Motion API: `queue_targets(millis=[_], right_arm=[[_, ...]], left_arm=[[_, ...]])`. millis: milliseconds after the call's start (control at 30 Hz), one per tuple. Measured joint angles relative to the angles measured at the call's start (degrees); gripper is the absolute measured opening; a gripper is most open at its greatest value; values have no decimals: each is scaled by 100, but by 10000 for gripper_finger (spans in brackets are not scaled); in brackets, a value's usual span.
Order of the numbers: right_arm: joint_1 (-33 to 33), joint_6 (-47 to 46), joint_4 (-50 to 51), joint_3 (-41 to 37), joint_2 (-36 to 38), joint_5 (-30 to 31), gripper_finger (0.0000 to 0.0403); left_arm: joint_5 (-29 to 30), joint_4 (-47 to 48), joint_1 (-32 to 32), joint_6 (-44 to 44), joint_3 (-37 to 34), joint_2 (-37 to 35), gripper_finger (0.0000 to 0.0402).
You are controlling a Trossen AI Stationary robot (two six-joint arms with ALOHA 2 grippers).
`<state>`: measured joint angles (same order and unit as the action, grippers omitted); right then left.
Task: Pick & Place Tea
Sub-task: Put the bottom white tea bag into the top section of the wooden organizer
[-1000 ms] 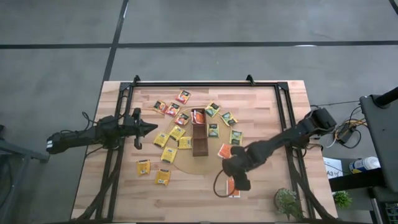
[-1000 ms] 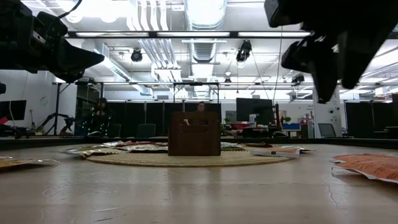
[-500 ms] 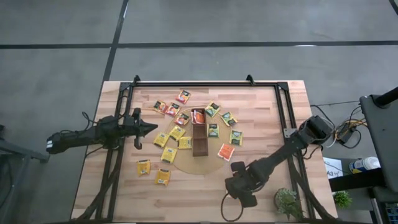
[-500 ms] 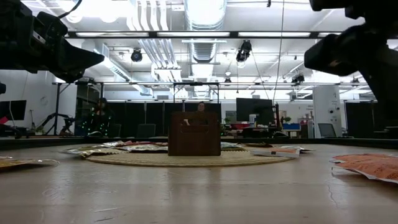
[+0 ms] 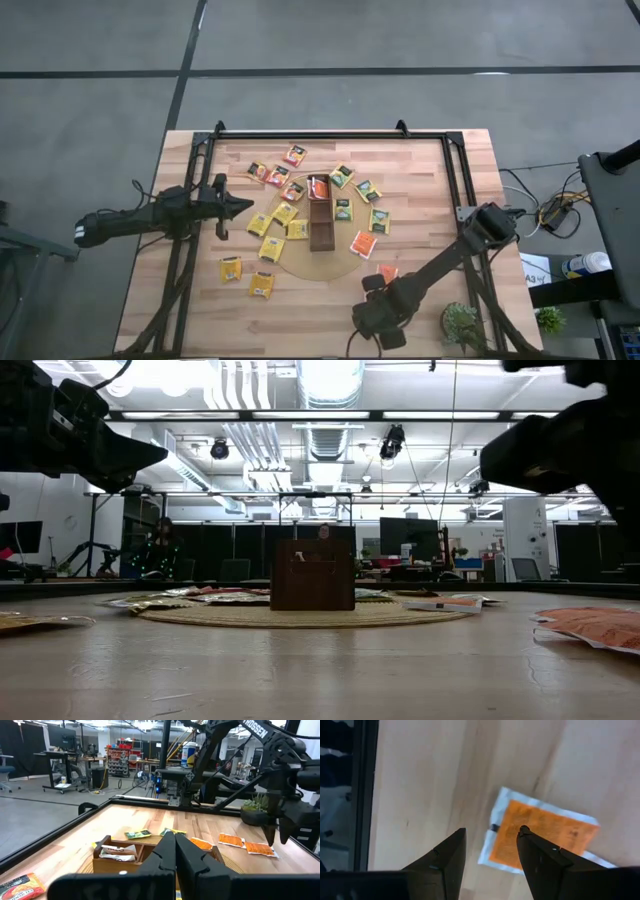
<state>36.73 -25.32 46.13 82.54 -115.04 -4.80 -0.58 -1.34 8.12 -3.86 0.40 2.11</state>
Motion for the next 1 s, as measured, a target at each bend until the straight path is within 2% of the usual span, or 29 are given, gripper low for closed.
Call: queue_targets(millis=[333,633,733,900,1000], right_arm=[[116,-13,60,4,-288,125,165],[118,-2,46,17,-443,327,139],[119,-2,55,12,-438,470,113],[114,3,72,7,-437,647,23],[120,-17,70,4,-429,758,11]], left_arm=[[0,2,-2,0,2,-2,0],[0,2,-2,0,0,-4,0],[0,2,-2,0,0,-4,0],[0,2,-2,0,2,-4,0],[0,2,0,0,2,-4,0]])
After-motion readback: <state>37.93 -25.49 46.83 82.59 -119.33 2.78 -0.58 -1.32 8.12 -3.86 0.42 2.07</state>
